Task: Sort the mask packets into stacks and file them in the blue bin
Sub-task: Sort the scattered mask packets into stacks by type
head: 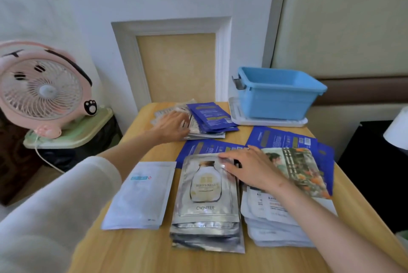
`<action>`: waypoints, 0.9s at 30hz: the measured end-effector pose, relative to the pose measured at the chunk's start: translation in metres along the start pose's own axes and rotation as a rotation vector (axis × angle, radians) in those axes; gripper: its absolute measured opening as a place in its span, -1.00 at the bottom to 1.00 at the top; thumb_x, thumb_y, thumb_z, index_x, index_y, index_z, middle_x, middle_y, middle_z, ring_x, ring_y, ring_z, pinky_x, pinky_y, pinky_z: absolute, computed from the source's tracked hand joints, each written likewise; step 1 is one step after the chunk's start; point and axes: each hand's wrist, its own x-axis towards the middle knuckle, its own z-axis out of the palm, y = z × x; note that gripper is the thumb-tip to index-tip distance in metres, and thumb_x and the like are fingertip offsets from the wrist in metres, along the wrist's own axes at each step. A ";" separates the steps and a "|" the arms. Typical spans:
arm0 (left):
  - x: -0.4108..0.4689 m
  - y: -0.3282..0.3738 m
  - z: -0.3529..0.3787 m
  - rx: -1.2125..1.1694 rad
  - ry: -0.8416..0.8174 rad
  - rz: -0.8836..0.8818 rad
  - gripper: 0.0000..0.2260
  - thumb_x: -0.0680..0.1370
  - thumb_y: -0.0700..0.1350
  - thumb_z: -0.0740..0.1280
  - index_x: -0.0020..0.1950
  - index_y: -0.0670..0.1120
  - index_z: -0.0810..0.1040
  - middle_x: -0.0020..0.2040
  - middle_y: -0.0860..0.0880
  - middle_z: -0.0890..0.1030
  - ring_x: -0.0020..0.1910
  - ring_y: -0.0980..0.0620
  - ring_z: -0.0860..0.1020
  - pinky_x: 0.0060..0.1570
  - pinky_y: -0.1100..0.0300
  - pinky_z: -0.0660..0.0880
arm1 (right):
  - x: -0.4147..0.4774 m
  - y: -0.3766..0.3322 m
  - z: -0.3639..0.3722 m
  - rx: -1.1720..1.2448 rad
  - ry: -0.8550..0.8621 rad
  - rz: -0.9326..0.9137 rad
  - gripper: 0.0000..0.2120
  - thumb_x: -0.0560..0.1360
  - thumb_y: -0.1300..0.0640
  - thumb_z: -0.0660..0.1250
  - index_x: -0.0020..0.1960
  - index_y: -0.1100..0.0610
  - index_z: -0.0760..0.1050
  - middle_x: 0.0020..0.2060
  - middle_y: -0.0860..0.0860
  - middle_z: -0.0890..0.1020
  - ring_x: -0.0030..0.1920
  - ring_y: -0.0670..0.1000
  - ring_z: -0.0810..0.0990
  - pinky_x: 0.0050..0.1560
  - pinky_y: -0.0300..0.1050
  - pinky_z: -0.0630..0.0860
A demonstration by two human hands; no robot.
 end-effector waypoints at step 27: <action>-0.151 0.110 -0.043 -1.367 0.293 -0.484 -0.87 0.62 -0.24 0.15 -0.09 -0.23 0.42 -0.37 -0.12 0.31 -0.42 -0.05 0.39 -0.46 0.22 0.56 | -0.008 -0.004 -0.002 0.147 0.118 0.000 -0.80 0.58 0.07 0.18 0.01 0.03 0.58 -0.11 -0.09 0.61 -0.09 -0.13 0.49 -0.09 -0.18 0.38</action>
